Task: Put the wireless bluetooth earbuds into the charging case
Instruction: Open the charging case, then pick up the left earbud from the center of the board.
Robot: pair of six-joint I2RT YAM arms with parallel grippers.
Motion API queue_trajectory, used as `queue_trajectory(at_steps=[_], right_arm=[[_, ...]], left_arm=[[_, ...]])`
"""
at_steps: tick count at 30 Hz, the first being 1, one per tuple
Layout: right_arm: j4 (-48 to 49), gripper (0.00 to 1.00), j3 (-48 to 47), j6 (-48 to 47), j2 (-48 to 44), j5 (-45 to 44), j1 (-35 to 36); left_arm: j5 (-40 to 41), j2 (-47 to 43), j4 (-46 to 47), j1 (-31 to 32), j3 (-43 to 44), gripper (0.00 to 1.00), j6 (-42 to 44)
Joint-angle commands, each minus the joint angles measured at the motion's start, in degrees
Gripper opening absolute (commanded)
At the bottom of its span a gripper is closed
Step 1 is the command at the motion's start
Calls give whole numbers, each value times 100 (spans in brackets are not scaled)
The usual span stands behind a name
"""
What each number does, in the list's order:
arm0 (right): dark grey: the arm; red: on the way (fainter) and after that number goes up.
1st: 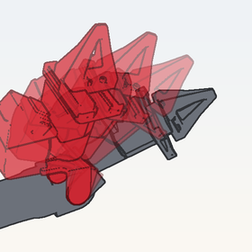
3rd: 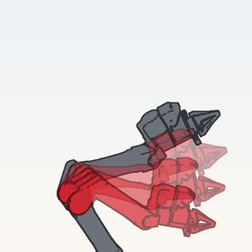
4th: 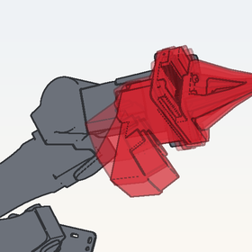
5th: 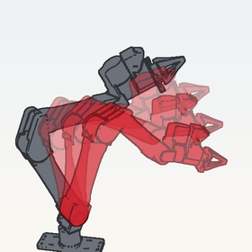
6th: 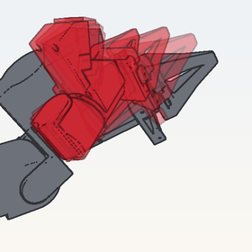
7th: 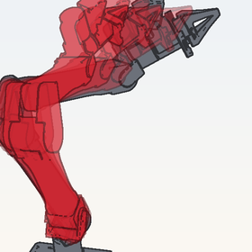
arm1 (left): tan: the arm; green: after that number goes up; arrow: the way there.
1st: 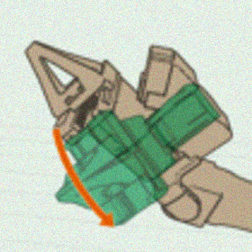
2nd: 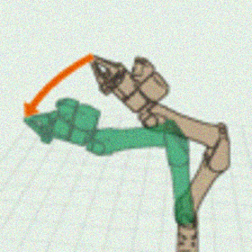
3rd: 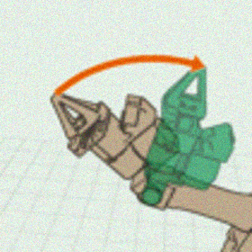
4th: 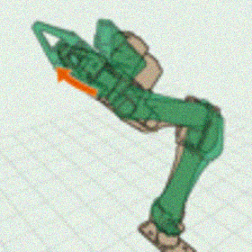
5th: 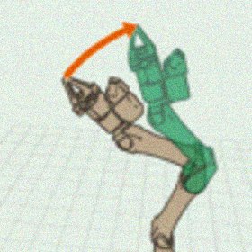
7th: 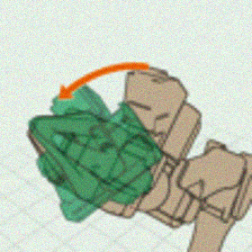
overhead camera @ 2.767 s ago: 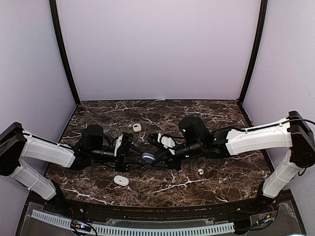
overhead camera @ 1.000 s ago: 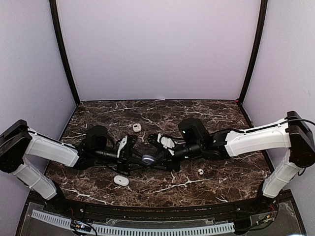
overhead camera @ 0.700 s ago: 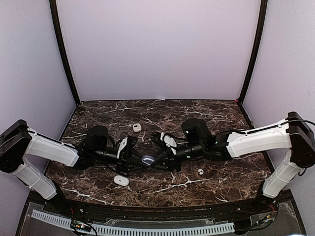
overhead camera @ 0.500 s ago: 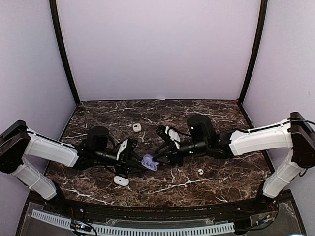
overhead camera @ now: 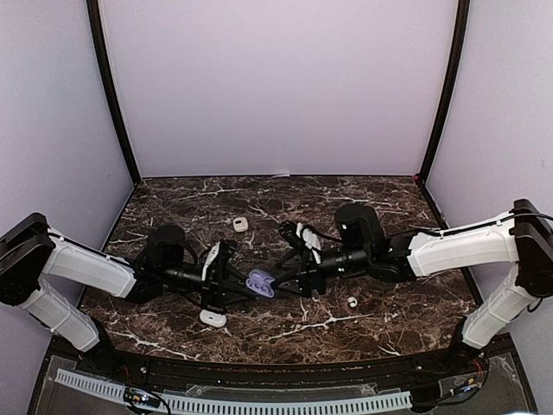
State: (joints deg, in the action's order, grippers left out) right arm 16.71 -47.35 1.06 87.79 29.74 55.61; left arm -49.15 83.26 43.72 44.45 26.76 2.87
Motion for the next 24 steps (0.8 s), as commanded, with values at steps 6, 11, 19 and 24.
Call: queue_trajectory(at_steps=[6, 11, 19, 24], right_arm=[[418, 65, 282, 83, -348, 147, -113], [411, 61, 579, 373, -430, 7, -317], [-211, 48, 636, 640, -319, -1016, -601], [-442, 43, 383, 722, 81, -1477, -646]], left_arm=[[-198, -108, 1063, -349, -466, 22, -1469], [-35, -280, 1078, -418, -677, 22, -1584], [560, -660, 1153, -644, -1043, 22, -1760], [681, -846, 1068, -754, -1186, 22, -1786]])
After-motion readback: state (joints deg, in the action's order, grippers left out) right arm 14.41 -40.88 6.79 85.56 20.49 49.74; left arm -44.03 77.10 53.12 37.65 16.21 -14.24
